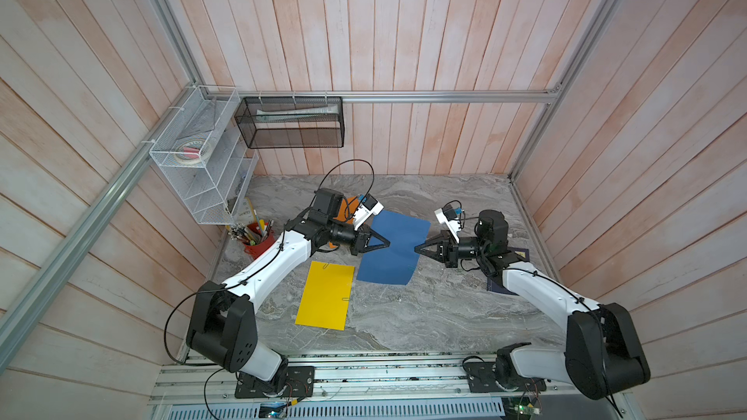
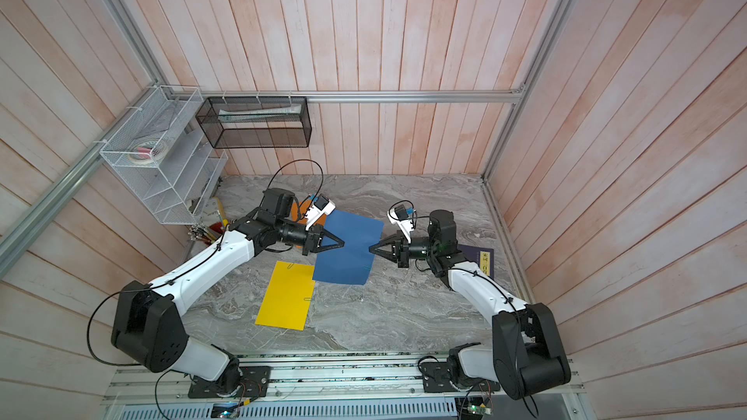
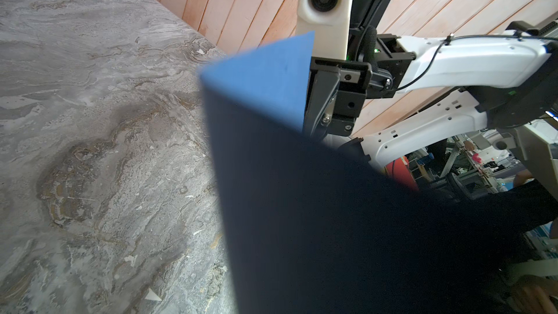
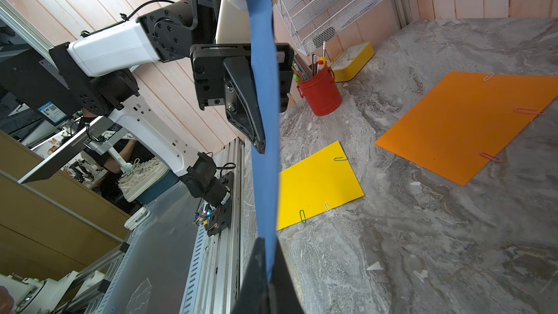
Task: Unclip the paperclips from the documents
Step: Remove the paper clip from the document.
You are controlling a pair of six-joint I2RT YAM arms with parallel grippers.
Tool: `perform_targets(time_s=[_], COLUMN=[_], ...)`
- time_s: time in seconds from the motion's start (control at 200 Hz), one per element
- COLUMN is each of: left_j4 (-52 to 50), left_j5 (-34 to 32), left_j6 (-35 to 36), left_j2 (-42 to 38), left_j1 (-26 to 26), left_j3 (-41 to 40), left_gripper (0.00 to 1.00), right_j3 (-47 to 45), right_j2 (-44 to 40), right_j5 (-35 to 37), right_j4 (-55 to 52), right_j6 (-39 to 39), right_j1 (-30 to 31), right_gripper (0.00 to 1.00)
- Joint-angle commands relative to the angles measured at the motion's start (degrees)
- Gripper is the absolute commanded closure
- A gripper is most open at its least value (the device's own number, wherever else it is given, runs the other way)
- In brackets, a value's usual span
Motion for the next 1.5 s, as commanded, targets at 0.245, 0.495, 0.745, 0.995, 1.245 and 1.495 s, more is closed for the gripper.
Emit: perform_targets(time_s=[0.245, 0.495, 0.745, 0.995, 1.245, 1.495], left_j4=[-1.2, -1.5, -1.6, -1.8, -2.1, -2.1], left_j5=[-0.9, -0.9, -0.9, -0.9, -0.9, -0.9], left_j6=[1.6, 1.7, 1.8, 1.9, 1.9, 2.0], left_j2=[-1.8, -2.1, -2.1, -2.2, -2.3, -2.4], left_j1=[0.8, 0.8, 0.9, 0.9, 0.9, 0.9], left_j3=[1.4, 1.2, 1.1, 1.1, 1.2, 1.1], left_gripper=[1.00, 1.00, 1.00, 1.00, 1.00, 1.00], right_j3=[1.3, 1.3, 1.4, 1.4, 1.3, 1.2], right_j2=[0.2, 0.2, 0.1, 0.0, -0.2, -0.3], right_j5=[-0.3, -0.1, 0.0, 0.0, 0.2, 0.1], right_j4=[-1.8, -2.3, -2.6, -2.9, -3.1, -3.1], right_j6=[-1.5, -1.8, -1.9, -2.0, -2.2, -2.2], right_j1=[-0.6, -0.7, -0.8, -0.9, -1.0, -1.0], right_gripper=[0.97, 0.96, 0.94, 0.93, 0.90, 0.93])
